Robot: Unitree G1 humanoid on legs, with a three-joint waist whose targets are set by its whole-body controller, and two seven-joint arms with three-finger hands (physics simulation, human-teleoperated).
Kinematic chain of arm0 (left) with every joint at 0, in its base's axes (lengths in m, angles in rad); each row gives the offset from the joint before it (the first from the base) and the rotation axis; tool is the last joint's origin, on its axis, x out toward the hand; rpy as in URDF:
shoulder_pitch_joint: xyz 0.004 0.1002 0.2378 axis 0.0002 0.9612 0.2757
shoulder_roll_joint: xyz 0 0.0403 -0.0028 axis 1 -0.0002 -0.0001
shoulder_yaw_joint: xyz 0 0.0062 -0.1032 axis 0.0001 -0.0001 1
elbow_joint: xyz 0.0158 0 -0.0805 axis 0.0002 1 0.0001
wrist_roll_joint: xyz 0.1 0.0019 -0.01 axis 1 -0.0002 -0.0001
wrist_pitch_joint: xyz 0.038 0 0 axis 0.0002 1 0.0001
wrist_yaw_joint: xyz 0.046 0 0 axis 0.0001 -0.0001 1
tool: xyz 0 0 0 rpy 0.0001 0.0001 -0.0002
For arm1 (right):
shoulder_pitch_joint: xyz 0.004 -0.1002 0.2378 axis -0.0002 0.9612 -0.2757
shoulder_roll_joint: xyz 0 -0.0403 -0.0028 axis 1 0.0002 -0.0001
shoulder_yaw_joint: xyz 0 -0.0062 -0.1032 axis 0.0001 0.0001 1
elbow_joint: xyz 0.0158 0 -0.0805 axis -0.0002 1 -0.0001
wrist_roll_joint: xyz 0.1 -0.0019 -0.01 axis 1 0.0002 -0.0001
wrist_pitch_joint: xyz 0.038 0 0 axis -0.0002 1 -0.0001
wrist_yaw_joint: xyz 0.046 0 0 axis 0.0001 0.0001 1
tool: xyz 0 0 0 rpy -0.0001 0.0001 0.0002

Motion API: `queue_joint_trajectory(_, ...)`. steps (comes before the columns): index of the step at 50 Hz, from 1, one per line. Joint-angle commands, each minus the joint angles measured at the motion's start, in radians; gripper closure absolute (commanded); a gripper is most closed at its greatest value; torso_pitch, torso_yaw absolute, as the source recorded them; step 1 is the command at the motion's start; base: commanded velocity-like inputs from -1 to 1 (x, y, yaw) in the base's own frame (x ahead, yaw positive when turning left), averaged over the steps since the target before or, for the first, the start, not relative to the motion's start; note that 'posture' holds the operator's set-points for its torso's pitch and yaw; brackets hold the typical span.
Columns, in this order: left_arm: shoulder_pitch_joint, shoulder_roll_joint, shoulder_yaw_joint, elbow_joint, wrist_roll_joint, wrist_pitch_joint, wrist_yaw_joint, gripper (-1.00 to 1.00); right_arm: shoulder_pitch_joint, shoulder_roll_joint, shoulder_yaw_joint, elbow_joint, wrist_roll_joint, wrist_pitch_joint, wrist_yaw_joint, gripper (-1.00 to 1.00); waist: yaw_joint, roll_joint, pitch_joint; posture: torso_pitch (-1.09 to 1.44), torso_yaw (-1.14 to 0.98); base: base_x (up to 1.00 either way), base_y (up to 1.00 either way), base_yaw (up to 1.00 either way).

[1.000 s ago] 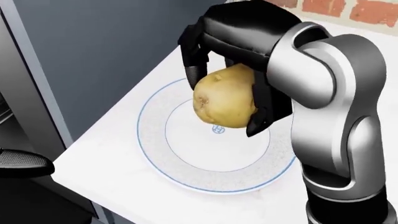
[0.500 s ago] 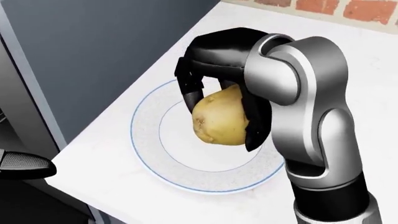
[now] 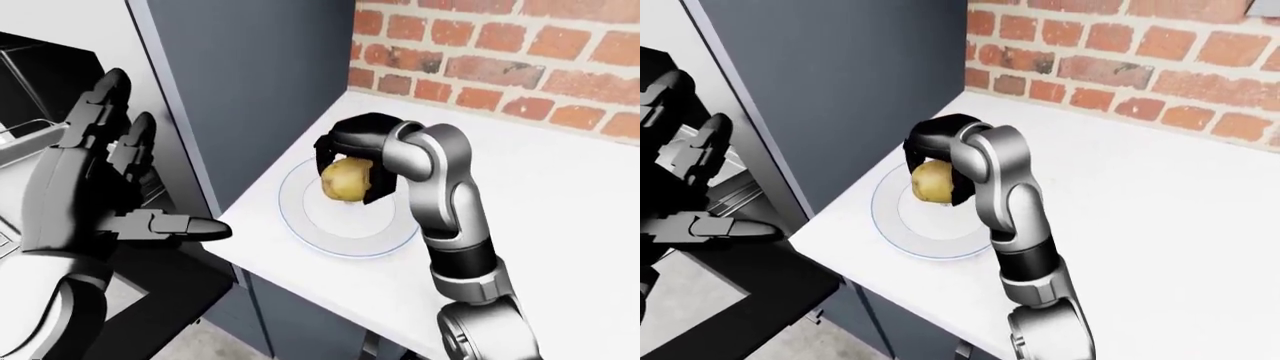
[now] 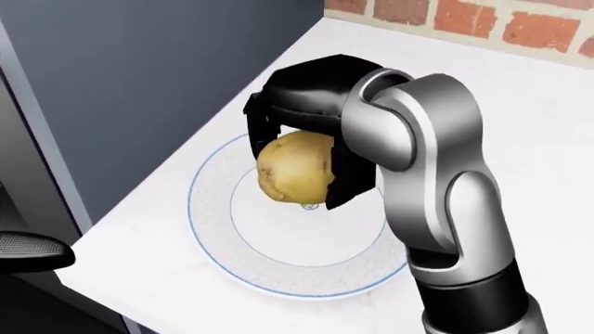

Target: Pick the potato from the oven and place it on the plate on the counter.

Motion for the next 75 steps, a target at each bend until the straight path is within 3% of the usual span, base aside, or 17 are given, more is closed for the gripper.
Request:
queue_joint_trajectory(1,-0.023,0.012,0.010,-0.015,0.006,-0.026,-0.003,-1.00,0.069,0.063,-0.004,-0.042,-0.004,-0.001,-0.009,-0.04,0.006,0.033,0.015,0.00,0.00,0.00,0.00,0.00)
queue_joint_trajectory(4,-0.024,0.013,0.021,-0.019,0.002,-0.020,-0.006,-1.00,0.083,0.069,0.000,-0.055,-0.008,-0.002,-0.001,-0.21,0.007,0.032,0.012,0.00,0.00,0.00,0.00,0.00)
queue_joint_trajectory(11,-0.024,0.014,0.023,-0.013,0.002,-0.026,-0.008,-1.00,0.099,0.066,-0.003,-0.068,-0.007,-0.011,0.020,-0.31,0.008,0.029,0.006,0.00,0.00,0.00,0.00,0.00)
queue_joint_trajectory(19,-0.023,0.014,0.022,-0.014,0.002,-0.025,-0.007,-1.00,0.089,0.059,-0.010,-0.084,-0.001,-0.008,0.040,-0.28,0.009,0.028,0.005,0.00,0.00,0.00,0.00,0.00)
queue_joint_trajectory(27,-0.039,0.019,0.038,-0.029,-0.020,0.003,0.004,-1.00,0.027,0.042,-0.032,-0.206,0.025,0.043,0.157,-0.25,0.009,0.033,0.020,0.00,0.00,0.00,0.00,0.00)
queue_joint_trajectory(38,-0.110,0.083,0.115,-0.043,-0.170,0.089,0.087,-1.00,-0.143,-0.080,-0.110,-0.353,0.125,0.166,0.339,-0.23,0.003,0.068,0.068,0.00,0.00,0.00,0.00,0.00)
queue_joint_trajectory(42,-0.106,0.111,0.141,-0.040,-0.246,0.085,0.136,-1.00,-0.140,-0.123,-0.123,-0.370,0.160,0.177,0.337,-0.22,-0.004,0.087,0.080,0.00,0.00,0.00,0.00,0.00)
queue_joint_trajectory(45,-0.091,0.149,0.173,-0.028,-0.317,0.068,0.173,-1.00,-0.170,-0.189,-0.163,-0.400,0.208,0.196,0.368,-0.21,-0.007,0.094,0.084,0.00,0.00,0.00,0.00,0.00)
queue_joint_trajectory(52,-0.019,0.287,0.293,0.002,-0.566,0.009,0.305,-1.00,-0.170,-0.456,-0.314,-0.490,0.413,0.253,0.419,-0.33,-0.009,0.095,0.092,0.00,0.00,0.00,0.00,0.00)
queue_joint_trajectory(56,0.033,0.369,0.308,0.019,-0.676,-0.060,0.391,-1.00,-0.117,-0.598,-0.388,-0.544,0.541,0.300,0.407,-0.41,-0.004,0.087,0.092,0.00,0.00,0.00,0.00,0.00)
queue_joint_trajectory(60,0.079,0.412,0.320,0.022,-0.724,-0.108,0.428,-1.00,-0.055,-0.781,-0.508,-0.592,0.716,0.360,0.385,-0.58,0.001,0.081,0.089,0.00,0.00,0.00,0.00,0.00)
queue_joint_trajectory(63,0.099,0.436,0.338,0.017,-0.764,-0.123,0.452,-1.00,0.038,-0.920,-0.631,-0.634,0.874,0.402,0.345,-0.65,0.007,0.077,0.090,0.00,0.00,0.00,0.00,0.00)
queue_joint_trajectory(67,0.131,0.466,0.387,0.012,-0.821,-0.137,0.473,-1.00,0.237,-1.071,-0.852,-0.659,1.086,0.416,0.265,-0.77,0.014,0.068,0.094,0.00,0.00,0.00,0.00,0.00)
queue_joint_trajectory(71,0.175,0.477,0.452,0.003,-0.861,-0.146,0.472,-1.00,0.428,-1.129,-1.072,-0.663,1.221,0.388,0.227,-0.79,0.015,0.061,0.101,0.00,0.00,0.00,0.00,0.00)
queue_joint_trajectory(75,0.202,0.502,0.508,0.003,-0.913,-0.155,0.487,-1.00,0.541,-1.143,-1.242,-0.646,1.292,0.356,0.240,-0.78,0.013,0.058,0.105,0.00,0.00,0.00,0.00,0.00)
